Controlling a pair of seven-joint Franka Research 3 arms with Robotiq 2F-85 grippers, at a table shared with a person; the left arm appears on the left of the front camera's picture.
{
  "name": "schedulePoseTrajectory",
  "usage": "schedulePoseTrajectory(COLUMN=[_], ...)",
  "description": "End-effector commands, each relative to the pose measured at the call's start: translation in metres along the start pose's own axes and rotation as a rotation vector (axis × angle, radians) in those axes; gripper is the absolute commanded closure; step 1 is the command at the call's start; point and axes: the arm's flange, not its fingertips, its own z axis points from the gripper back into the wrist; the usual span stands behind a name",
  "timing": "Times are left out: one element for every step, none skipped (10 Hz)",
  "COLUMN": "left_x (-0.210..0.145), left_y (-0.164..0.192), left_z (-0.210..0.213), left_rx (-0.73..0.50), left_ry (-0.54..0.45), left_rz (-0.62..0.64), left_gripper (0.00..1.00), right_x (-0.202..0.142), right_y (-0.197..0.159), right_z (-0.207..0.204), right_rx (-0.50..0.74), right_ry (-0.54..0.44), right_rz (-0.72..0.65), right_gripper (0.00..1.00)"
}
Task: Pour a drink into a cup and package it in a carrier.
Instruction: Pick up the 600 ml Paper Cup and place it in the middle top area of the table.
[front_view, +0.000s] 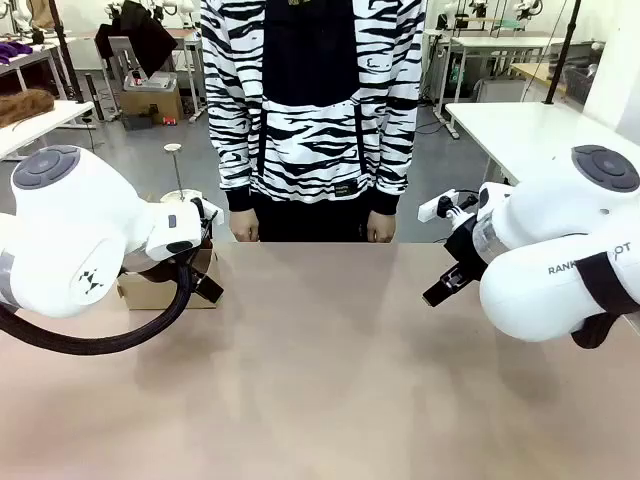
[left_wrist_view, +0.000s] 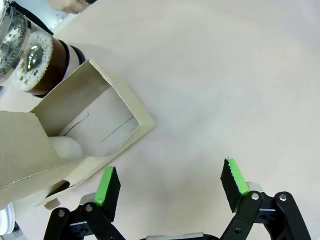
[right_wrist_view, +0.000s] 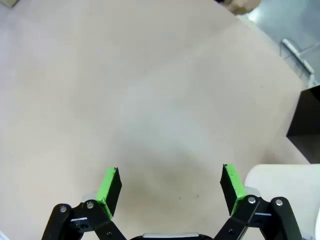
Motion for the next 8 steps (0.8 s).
schedulePoseTrajectory(left_x=[0.0000,0.0000,0.0000,0.0000,0.0000,0.0000,0.0000,0.0000], left_y=[0.0000,0.0000,0.0000,0.0000,0.0000,0.0000,0.0000,0.0000], left_z=[0.0000,0.0000,0.0000,0.0000,0.0000,0.0000,0.0000,0.0000], left_rx=[0.000,0.000,0.000,0.000,0.000,0.000,0.000,0.000], left_ry=[0.000,0.000,0.000,0.000,0.000,0.000,0.000,0.000], left_rz=[0.000,0.000,0.000,0.000,0.000,0.000,0.000,0.000], left_gripper=[0.00,0.00,0.00,0.00,0.00,0.00,0.00,0.00], right_x=[0.0000,0.0000,0.0000,0.0000,0.0000,0.0000,0.0000,0.0000], right_y=[0.0000,0.0000,0.0000,0.0000,0.0000,0.0000,0.0000,0.0000], right_z=[0.0000,0.0000,0.0000,0.0000,0.0000,0.0000,0.0000,-0.0001], right_rx=[0.000,0.000,0.000,0.000,0.000,0.000,0.000,0.000], right_ry=[0.000,0.000,0.000,0.000,0.000,0.000,0.000,0.000], right_rz=[0.000,0.000,0.000,0.000,0.000,0.000,0.000,0.000], right_gripper=[0.00,0.00,0.00,0.00,0.00,0.00,0.00,0.00])
